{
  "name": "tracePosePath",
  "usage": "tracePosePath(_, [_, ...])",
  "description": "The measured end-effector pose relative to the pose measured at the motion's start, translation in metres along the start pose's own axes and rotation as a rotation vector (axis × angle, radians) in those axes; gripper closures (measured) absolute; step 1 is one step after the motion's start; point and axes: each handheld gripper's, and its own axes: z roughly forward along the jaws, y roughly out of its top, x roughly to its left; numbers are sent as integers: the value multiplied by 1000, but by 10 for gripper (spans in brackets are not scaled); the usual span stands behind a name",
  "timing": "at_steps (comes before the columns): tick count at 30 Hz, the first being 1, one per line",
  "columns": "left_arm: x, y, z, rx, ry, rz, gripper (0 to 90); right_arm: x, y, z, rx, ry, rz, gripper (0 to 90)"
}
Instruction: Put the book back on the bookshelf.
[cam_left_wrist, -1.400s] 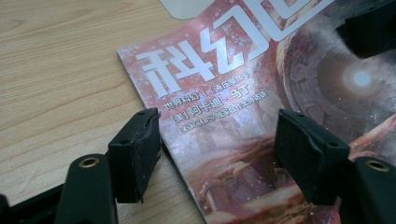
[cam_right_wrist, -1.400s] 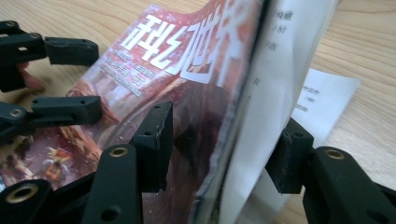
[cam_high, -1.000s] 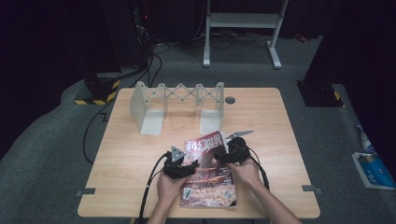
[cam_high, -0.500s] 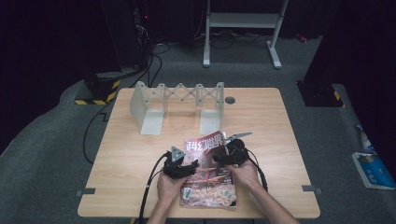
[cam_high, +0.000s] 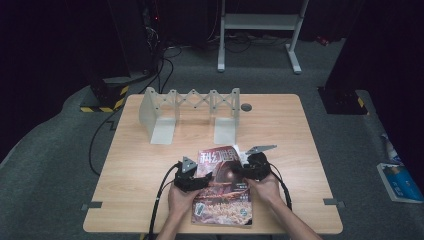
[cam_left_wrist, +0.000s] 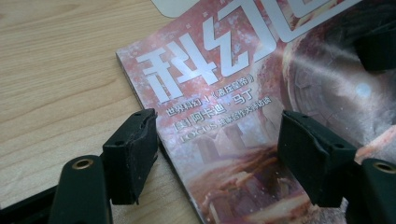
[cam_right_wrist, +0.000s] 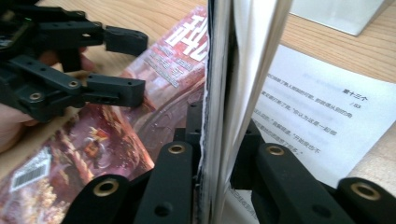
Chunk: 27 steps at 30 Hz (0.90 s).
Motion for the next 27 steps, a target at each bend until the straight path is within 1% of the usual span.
tracePosePath(2, [2, 0, 0, 1, -15, -9, 275, 1, -2, -2, -9, -1, -9, 832])
tracePosePath(5, [2, 0, -1, 4, -30, -9, 258, 4, -5, -6, -28, -9, -35, 850])
tracePosePath(6, [2, 0, -1, 5, -31, -8, 255, 5, -6, -7, -30, -10, -32, 851])
tracePosePath(8, [3, 0, -1, 6, -45, -3, 243, 5, -7, -9, -45, -9, -42, 852])
tracePosePath(9, [2, 0, -1, 7, -58, -6, 236, 6, -7, -10, -48, -7, -38, 853])
tracePosePath(10, [3, 0, -1, 8, -65, -4, 230, 6, -7, -11, -61, -4, -45, 853])
tracePosePath(13, [3, 0, -1, 5, -90, -18, 207, 8, -8, -16, -80, 9, -51, 854])
tracePosePath(17, [5, 0, -2, -12, -131, -33, 167, 11, -9, -22, -107, 21, -74, 854])
tracePosePath(19, [5, 0, -2, -15, -145, -41, 161, 13, -9, -24, -113, 28, -78, 854])
tracePosePath(22, [5, 0, -1, -20, -168, -47, 155, 14, -10, -25, -120, 43, -95, 855])
tracePosePath(27, [5, 0, -2, -24, -187, -49, 150, 16, -10, -26, -135, 62, -122, 855])
